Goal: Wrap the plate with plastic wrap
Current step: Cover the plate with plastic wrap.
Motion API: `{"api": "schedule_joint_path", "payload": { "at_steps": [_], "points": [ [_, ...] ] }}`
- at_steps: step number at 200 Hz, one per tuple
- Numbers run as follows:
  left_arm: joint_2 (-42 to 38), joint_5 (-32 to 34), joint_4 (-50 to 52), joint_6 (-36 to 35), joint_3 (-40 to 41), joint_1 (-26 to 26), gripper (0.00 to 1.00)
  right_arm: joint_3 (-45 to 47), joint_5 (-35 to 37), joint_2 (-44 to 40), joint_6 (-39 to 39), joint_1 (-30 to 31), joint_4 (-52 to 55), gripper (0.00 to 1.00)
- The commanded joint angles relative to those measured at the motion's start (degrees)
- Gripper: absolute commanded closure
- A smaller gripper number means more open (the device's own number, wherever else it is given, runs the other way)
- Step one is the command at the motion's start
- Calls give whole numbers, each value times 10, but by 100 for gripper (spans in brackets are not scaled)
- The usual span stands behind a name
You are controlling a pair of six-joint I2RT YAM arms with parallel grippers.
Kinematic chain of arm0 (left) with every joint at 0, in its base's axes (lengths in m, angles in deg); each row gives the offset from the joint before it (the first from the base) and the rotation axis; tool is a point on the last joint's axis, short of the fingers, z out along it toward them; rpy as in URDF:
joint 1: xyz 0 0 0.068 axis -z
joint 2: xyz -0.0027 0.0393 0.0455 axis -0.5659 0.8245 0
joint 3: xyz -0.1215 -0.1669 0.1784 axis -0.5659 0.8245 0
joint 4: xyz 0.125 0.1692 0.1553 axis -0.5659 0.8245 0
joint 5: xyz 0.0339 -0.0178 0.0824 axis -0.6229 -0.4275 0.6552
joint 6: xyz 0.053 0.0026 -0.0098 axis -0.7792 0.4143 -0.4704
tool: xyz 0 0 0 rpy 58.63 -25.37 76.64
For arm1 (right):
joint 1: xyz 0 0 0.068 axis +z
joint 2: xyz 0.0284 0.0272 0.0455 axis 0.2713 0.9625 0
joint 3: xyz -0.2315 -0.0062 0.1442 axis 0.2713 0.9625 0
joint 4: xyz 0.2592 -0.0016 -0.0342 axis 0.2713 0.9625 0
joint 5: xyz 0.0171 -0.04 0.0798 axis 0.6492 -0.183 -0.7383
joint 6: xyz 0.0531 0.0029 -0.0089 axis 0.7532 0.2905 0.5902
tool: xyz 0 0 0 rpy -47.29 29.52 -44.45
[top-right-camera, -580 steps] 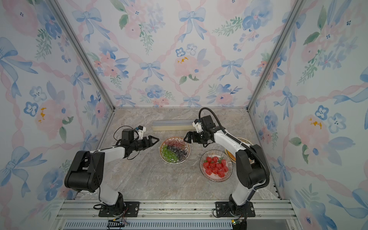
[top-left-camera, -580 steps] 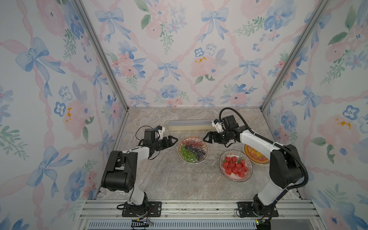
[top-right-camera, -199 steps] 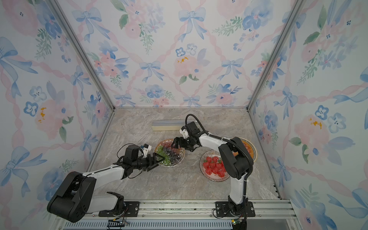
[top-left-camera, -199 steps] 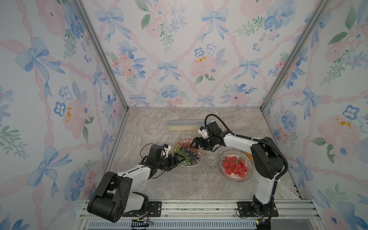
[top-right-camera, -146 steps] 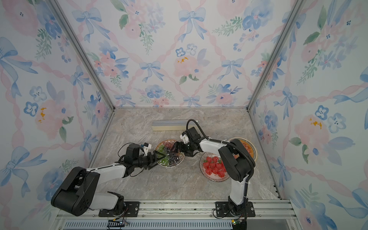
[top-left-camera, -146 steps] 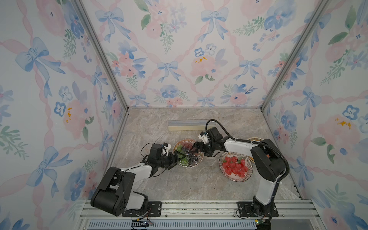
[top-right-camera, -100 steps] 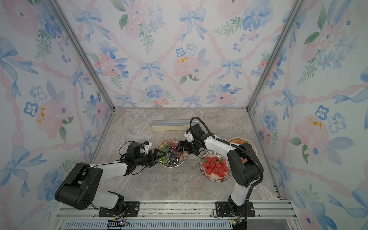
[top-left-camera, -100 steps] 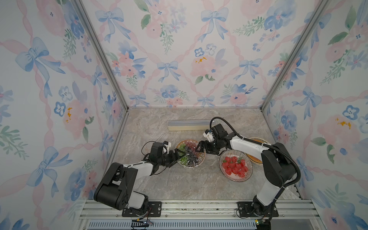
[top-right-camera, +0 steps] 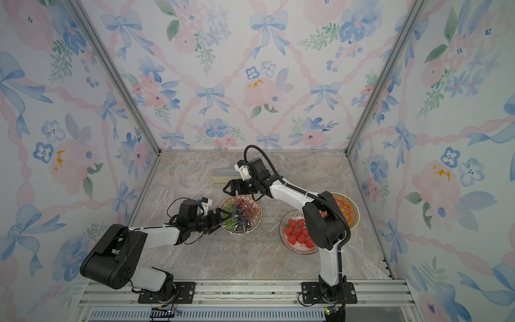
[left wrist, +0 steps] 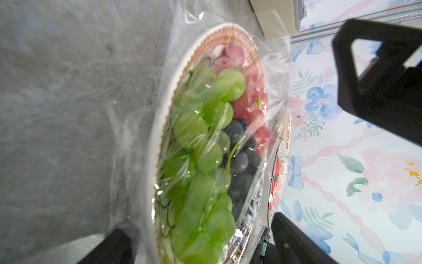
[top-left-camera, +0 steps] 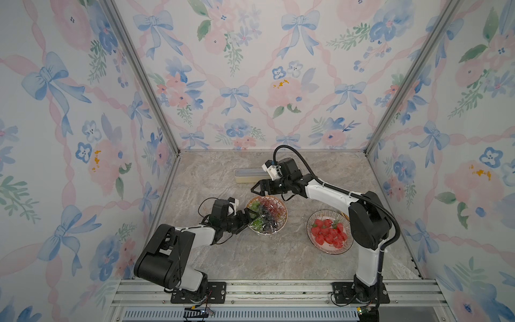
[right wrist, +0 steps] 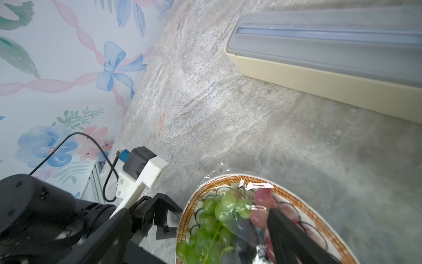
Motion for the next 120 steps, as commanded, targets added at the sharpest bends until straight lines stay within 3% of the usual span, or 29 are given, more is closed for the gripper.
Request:
{"api": "schedule_joint_path", "payload": {
  "at_steps": [1, 120],
  "points": [
    [2, 7, -5, -18, 6, -2, 9, -28, -14, 31, 31, -1, -44, 5],
    [2, 7, -5, -19, 13, -3, 9, -29, -1, 82, -28, -34, 44, 5]
  ]
}}
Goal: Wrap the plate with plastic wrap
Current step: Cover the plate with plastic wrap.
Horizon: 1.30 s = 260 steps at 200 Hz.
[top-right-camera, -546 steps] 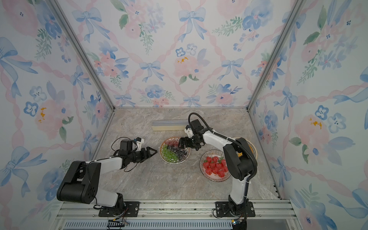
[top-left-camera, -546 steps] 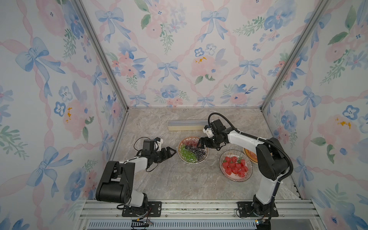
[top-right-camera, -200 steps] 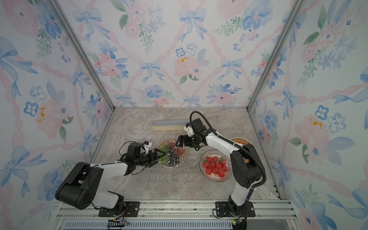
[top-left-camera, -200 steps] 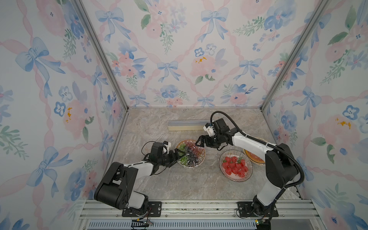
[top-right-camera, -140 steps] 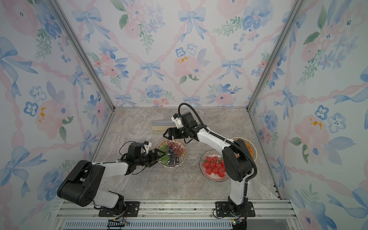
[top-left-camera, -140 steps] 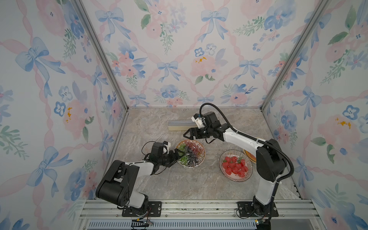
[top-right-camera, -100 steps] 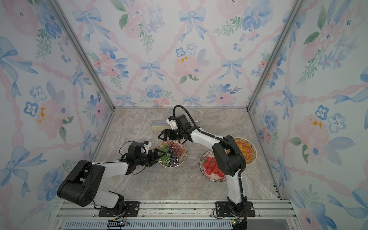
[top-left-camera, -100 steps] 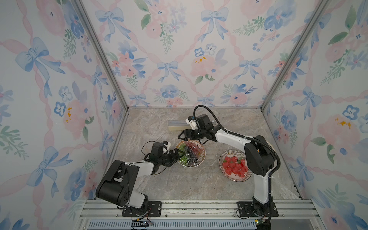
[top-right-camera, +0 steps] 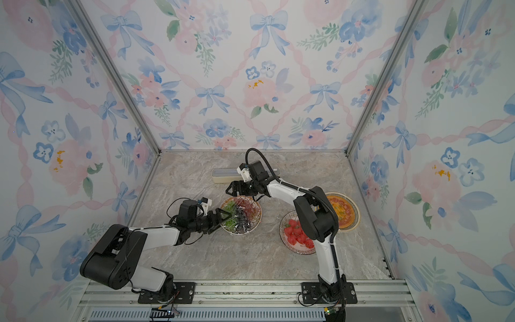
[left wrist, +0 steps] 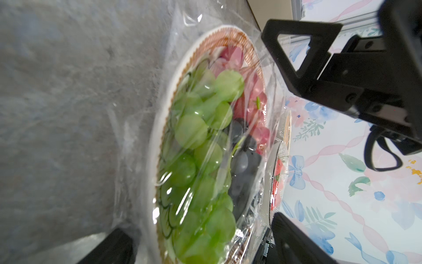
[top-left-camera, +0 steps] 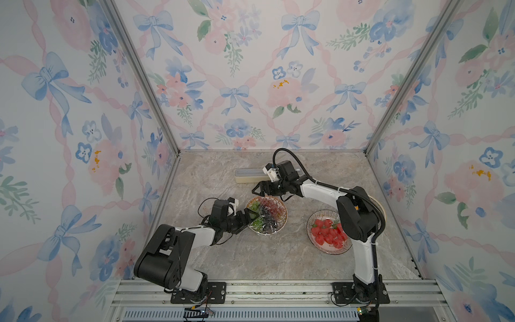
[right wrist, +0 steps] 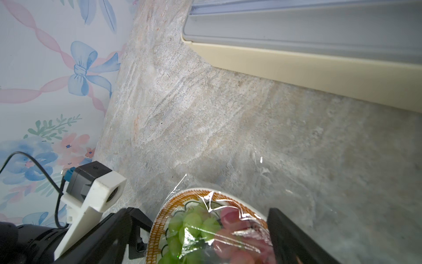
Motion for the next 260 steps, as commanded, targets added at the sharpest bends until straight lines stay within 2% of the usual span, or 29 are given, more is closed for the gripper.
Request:
{"api": "schedule_joint_path", "payload": {
  "at_steps": [1, 80, 124, 164, 196, 219, 245, 260],
  "points": [
    [2, 5, 0, -13, 9, -3, 9, -9, -4, 24, -26, -10, 37, 5],
    [-2, 3, 0, -16, 18, -4, 9, -9, -56, 38, -79, -23, 104, 4],
    [-5, 3, 0, -16, 20, -3, 9, 35, -114, 19, -21, -21, 45, 4],
    [1, 5, 0, -19, 14, -4, 9, 23, -108, 37, -37, -14, 85, 5],
    [1, 5, 0, -21, 14, -5, 9, 29, -136, 38, -26, -21, 84, 6],
    [-11, 6, 1, -29, 18, -17, 9, 21, -117, 35, -42, -36, 129, 7],
    [-46, 9, 13, -40, 25, -44, 8, 61, -105, -17, -12, -64, 75, 6],
    [-70, 27, 67, -67, 13, -56, 8, 67, -73, -52, -21, -73, 84, 4]
  ]
}}
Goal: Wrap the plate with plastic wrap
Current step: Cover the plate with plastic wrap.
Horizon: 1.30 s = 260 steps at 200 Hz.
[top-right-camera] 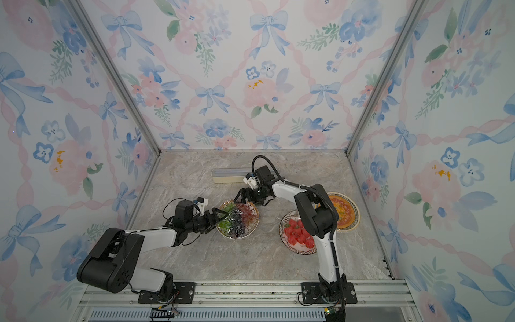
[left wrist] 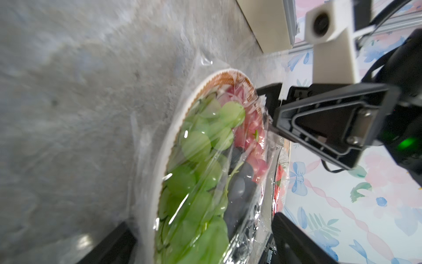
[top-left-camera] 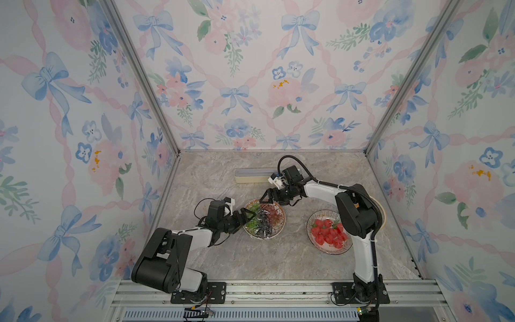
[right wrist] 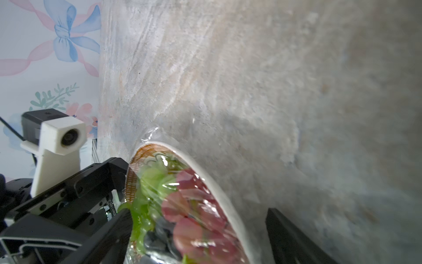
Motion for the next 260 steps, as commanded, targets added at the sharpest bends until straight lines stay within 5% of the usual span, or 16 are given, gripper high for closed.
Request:
{"api": "schedule_joint_path", "payload": {
  "at_steps": [1, 40, 104, 197, 235, 260],
  "points": [
    [-38, 25, 66, -51, -5, -18, 8, 17, 37, -68, 5, -26, 13, 4],
    [-91, 14, 125, -62, 10, -41, 7, 37, 88, -126, -8, -27, 79, 2],
    [-99, -31, 123, -29, 28, 2, 8, 68, 97, -109, 33, 24, 71, 0],
    [-35, -52, 19, 18, 8, 69, 8, 67, 23, -54, 121, 44, -47, 0],
    [-63, -4, 34, 14, 29, 37, 8, 31, 115, -94, 19, 11, 66, 1],
    [-60, 46, 144, -60, 1, 26, 8, -9, 123, -96, -54, 16, 102, 1]
  ]
}}
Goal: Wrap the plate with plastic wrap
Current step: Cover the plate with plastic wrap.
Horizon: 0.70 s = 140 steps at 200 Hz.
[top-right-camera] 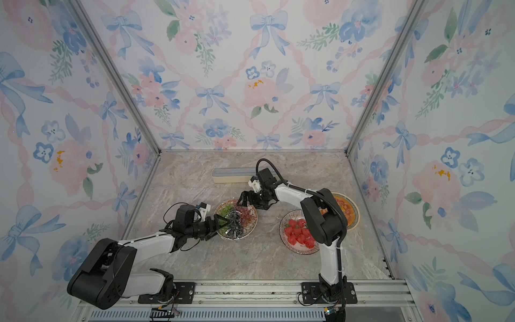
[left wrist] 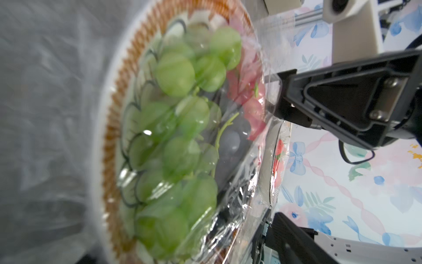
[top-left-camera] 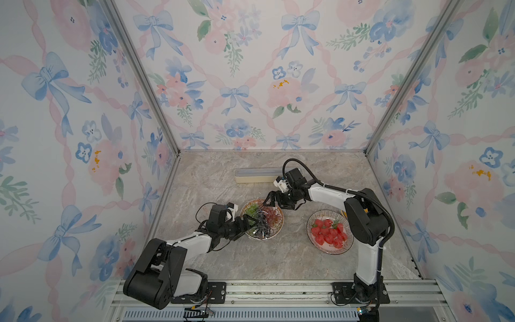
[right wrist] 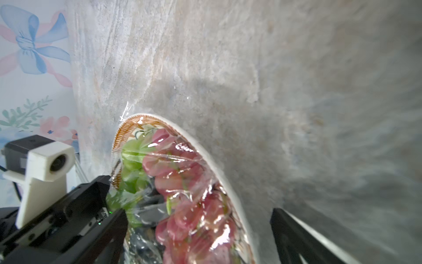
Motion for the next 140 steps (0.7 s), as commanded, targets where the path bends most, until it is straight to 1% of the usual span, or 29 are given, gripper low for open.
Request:
{"api": "schedule_joint_path", "payload": {
  "at_steps": [1, 18, 32, 59, 92, 114, 140],
  "points": [
    [-9, 54, 79, -64, -19, -10, 8, -49, 25, -22, -87, -1, 55, 1],
    [-20, 74, 95, -75, -20, -25, 8, -77, 20, -6, -117, 13, 51, 0],
    [-23, 81, 99, -84, -25, -41, 7, -91, 0, 10, -119, 20, 18, 0],
    [-2, 73, 104, -106, -51, -59, 8, -149, -34, 63, -138, 36, -9, 0],
    [40, 40, 104, -119, -88, -55, 9, -233, -70, 132, -149, 47, -9, 0],
    [50, 34, 103, -116, -95, -46, 9, -283, -84, 172, -157, 54, 10, 0],
    [58, 28, 96, -105, -95, -25, 9, -305, -96, 200, -165, 59, 33, 0]
  ]
}}
